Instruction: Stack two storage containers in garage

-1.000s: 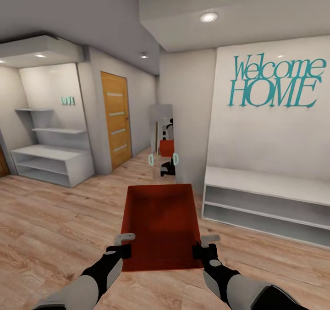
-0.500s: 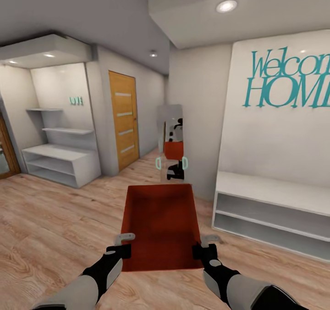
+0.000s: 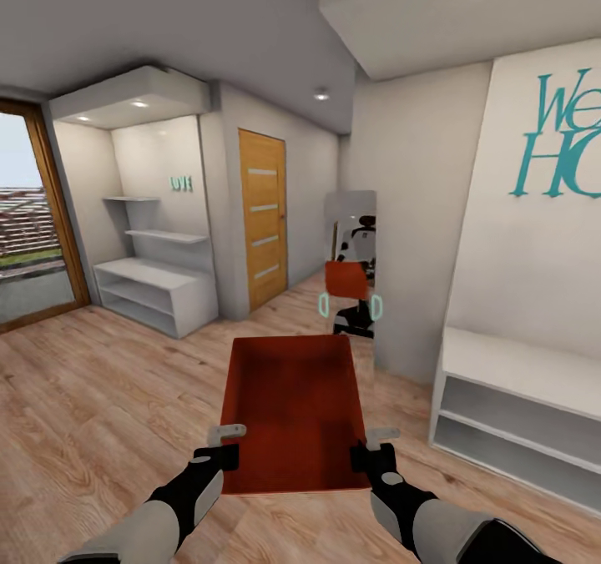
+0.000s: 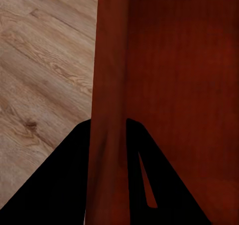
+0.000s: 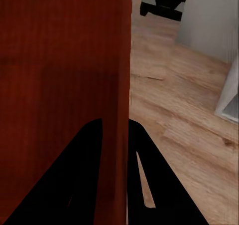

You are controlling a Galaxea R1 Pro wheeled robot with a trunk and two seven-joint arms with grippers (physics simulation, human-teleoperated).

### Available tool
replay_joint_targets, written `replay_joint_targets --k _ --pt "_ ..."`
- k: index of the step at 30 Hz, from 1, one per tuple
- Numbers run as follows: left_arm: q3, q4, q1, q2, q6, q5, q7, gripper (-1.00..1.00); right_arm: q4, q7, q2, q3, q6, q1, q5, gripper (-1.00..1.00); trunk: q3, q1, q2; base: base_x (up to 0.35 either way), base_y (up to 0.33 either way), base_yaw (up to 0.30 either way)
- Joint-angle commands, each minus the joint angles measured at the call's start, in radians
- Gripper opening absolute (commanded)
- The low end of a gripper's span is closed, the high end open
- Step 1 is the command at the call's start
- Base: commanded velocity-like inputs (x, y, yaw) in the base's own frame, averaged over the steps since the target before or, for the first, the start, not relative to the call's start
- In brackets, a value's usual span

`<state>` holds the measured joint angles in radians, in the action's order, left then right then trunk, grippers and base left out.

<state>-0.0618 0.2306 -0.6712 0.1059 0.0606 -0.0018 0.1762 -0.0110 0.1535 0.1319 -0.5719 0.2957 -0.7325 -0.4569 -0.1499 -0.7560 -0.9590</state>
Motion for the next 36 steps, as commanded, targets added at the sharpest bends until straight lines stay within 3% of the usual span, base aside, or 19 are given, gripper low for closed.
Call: replay_joint_targets --k 1,22,36 --pt "-0.047 0.003 -0.001 -0.057 0.007 0.045 0.006 -1.00 0.003 0.001 0.000 0.063 0.001 -0.001 0.010 -1.00 -0.001 -0.001 -0.001 0.322 0.000 0.277" --pt "-0.048 0.003 -0.001 -0.057 0.007 0.044 0.006 -1.00 0.003 0.001 0.000 0.063 0.001 -0.001 0.010 -1.00 -0.001 -0.001 -0.001 0.322 0.000 0.276" --pt "-0.049 0.003 -0.001 -0.057 0.007 0.044 0.006 -1.00 0.003 0.001 0.000 0.063 0.000 -0.001 0.010 -1.00 -0.001 -0.001 -0.001 0.322 0.000 0.030"
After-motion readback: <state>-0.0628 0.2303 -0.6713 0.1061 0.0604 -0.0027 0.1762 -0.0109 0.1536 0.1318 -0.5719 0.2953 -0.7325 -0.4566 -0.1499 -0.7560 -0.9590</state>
